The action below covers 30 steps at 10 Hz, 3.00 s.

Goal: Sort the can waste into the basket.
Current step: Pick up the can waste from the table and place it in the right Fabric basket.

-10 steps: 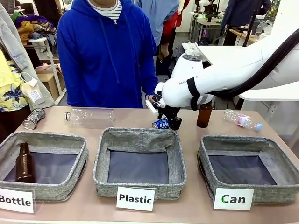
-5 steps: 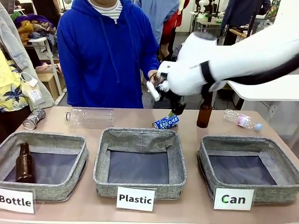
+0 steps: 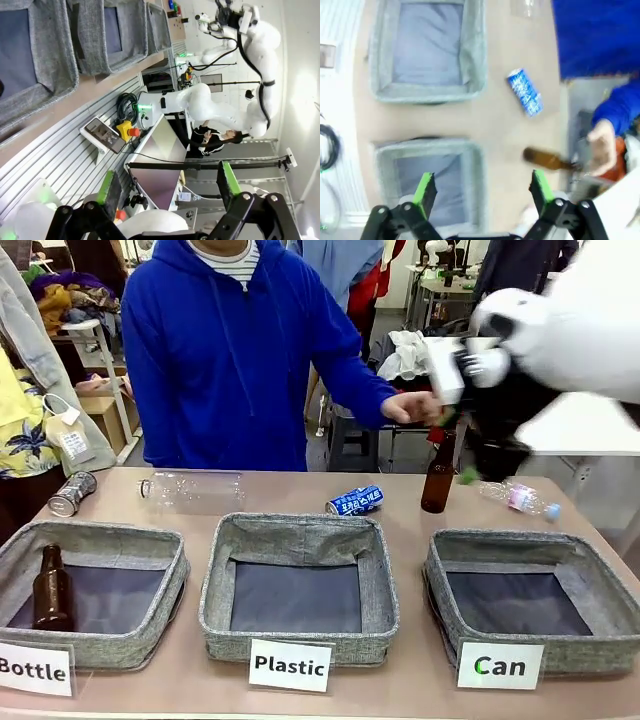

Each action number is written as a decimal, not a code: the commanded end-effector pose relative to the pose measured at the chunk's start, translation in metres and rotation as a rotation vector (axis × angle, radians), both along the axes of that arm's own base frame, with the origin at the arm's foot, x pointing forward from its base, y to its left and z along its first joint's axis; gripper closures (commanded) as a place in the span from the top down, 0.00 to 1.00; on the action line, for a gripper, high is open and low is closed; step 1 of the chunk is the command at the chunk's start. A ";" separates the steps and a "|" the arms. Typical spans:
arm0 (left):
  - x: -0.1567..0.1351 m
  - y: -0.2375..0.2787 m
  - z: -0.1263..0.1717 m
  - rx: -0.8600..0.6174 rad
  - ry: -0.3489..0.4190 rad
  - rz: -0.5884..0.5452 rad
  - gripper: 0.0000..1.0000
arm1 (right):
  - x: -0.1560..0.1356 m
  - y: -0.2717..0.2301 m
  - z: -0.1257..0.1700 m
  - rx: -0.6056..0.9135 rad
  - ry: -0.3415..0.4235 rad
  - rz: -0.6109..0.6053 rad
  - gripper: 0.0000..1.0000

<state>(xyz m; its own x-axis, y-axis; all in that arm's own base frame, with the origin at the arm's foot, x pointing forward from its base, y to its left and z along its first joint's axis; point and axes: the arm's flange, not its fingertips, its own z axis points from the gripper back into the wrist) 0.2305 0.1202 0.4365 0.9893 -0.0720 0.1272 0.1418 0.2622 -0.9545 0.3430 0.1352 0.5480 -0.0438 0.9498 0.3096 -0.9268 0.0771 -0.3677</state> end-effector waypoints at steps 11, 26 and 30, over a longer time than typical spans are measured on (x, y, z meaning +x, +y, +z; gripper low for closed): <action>-0.002 0.000 0.000 -0.002 0.010 -0.003 1.00 | -0.123 -0.261 -0.154 0.910 0.331 -0.919 1.00; -0.040 0.098 0.061 -0.253 0.019 0.073 1.00 | 0.132 0.053 -0.083 -0.072 -0.221 0.198 1.00; -0.050 0.093 0.054 -0.316 0.136 -0.054 1.00 | 0.216 0.099 -0.101 -0.173 -0.206 0.448 1.00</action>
<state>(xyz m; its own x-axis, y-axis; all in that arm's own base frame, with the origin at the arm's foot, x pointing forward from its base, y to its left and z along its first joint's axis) 0.1979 0.1975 0.4740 0.9955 -0.0894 0.0300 0.0245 -0.0618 -0.9978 0.5313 0.2405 0.4528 -0.4782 0.8751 0.0746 -0.7557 -0.3667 -0.5427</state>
